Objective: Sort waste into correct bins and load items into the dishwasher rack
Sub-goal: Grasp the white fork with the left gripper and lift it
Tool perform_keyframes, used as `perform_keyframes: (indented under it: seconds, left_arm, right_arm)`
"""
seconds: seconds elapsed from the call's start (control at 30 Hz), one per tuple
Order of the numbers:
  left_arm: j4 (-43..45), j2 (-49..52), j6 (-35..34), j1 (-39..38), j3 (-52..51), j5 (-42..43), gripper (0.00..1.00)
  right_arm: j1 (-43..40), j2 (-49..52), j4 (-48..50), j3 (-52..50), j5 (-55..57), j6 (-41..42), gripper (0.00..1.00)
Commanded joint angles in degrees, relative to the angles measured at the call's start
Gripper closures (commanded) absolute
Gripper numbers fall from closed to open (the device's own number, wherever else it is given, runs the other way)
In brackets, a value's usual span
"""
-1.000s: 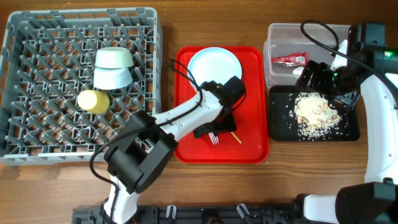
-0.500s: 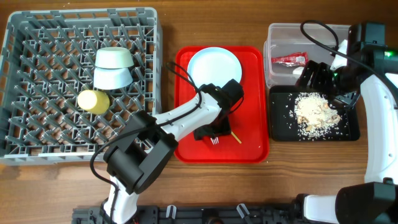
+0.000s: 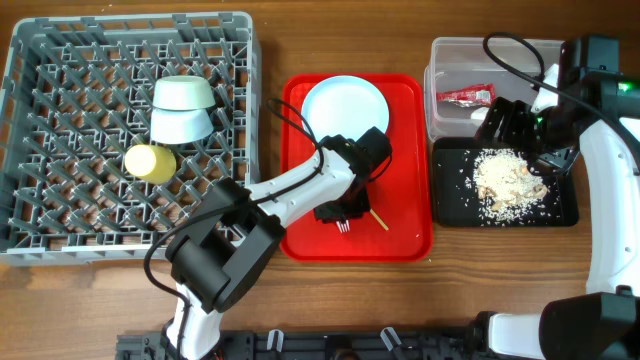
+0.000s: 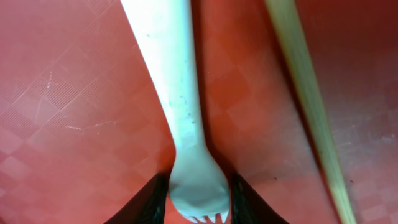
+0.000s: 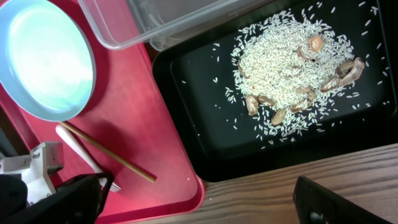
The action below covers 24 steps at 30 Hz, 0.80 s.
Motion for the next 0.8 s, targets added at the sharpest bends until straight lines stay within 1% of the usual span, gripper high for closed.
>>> perform_keyframes:
  seconds: [0.0, 0.37, 0.53, 0.7, 0.77]
  left_arm:
    - [2.1, 1.2, 0.1, 0.0, -1.4, -0.8, 0.69]
    - [2.2, 1.1, 0.1, 0.0, -1.4, -0.8, 0.71]
    - [2.2, 0.7, 0.1, 0.1, -1.4, -0.8, 0.76]
    - [2.2, -0.2, 0.1, 0.3, -1.4, -0.8, 0.77]
    - [2.2, -0.6, 0.1, 0.6, -1.4, -0.9, 0.79]
  right_arm:
    - [-0.2, 0.2, -0.3, 0.9, -0.1, -1.0, 0.0]
    - [-0.2, 0.2, -0.3, 0.9, -0.1, -1.0, 0.0]
    - [-0.2, 0.2, -0.3, 0.9, -0.1, -1.0, 0.0]
    - [-0.2, 0.2, -0.3, 0.9, -0.1, -1.0, 0.0]
    - [-0.2, 0.2, -0.3, 0.9, -0.1, -1.0, 0.0]
